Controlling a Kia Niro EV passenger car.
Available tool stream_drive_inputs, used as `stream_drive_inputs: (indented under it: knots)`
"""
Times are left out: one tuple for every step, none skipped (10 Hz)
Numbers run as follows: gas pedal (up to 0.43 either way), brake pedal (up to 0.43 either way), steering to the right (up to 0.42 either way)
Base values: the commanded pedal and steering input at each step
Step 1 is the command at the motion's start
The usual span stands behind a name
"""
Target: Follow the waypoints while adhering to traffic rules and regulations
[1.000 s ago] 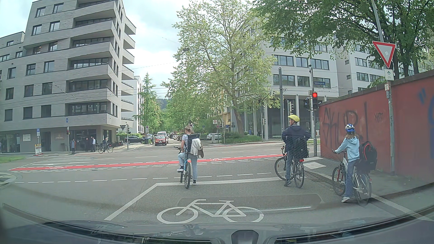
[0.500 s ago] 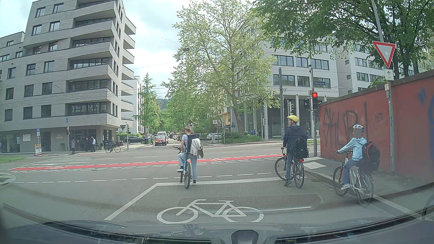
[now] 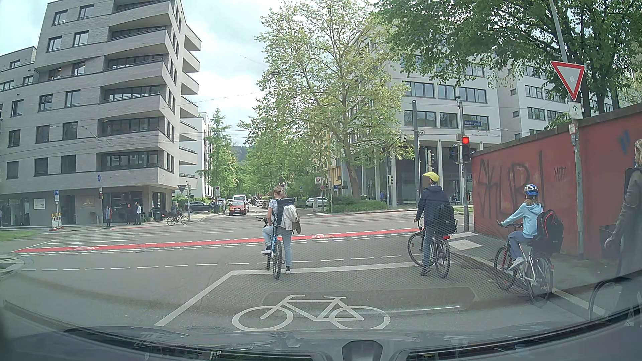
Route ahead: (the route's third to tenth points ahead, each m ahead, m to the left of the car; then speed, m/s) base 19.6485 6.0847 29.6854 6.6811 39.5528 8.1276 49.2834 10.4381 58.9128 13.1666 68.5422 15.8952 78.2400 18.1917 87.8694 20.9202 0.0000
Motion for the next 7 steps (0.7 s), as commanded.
stream_drive_inputs:
  knots:
    - [0.0,0.268,-0.013]
    - [0.0,0.268,-0.013]
    - [0.0,0.268,-0.012]
    - [0.0,0.268,-0.012]
    - [0.0,0.268,-0.012]
    - [0.0,0.268,-0.012]
    - [0.0,0.268,-0.011]
